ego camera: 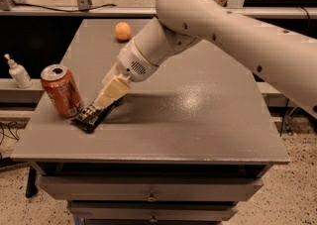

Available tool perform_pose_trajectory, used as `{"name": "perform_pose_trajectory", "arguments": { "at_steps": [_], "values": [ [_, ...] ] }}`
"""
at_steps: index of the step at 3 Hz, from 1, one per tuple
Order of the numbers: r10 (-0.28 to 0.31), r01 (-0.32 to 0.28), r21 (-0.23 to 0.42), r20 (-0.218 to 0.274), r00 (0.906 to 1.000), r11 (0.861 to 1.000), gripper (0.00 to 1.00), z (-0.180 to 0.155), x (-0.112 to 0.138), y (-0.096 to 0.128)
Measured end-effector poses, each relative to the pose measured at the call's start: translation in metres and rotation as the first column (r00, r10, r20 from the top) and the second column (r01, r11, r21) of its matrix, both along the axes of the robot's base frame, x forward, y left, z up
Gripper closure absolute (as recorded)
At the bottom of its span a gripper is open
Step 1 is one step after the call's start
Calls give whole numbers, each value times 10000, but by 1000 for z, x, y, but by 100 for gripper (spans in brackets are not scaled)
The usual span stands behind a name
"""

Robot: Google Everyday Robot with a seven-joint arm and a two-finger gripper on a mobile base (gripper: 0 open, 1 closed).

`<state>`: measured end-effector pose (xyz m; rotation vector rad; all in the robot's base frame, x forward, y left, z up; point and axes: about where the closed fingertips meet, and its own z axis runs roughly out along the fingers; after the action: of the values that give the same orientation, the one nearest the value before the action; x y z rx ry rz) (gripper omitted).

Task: Move rxbar chocolate near coke can

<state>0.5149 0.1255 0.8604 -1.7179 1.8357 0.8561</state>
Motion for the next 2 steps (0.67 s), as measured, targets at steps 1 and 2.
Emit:
{"name": "perform_pose_trajectory", "arguments": {
  "at_steps": [1,2],
  "values": [
    [-169,170,409,-39,9999,9990,0,15,10,-9],
    [-610,592,1016,148,9980,9931,0,35,32,-46]
  ]
}}
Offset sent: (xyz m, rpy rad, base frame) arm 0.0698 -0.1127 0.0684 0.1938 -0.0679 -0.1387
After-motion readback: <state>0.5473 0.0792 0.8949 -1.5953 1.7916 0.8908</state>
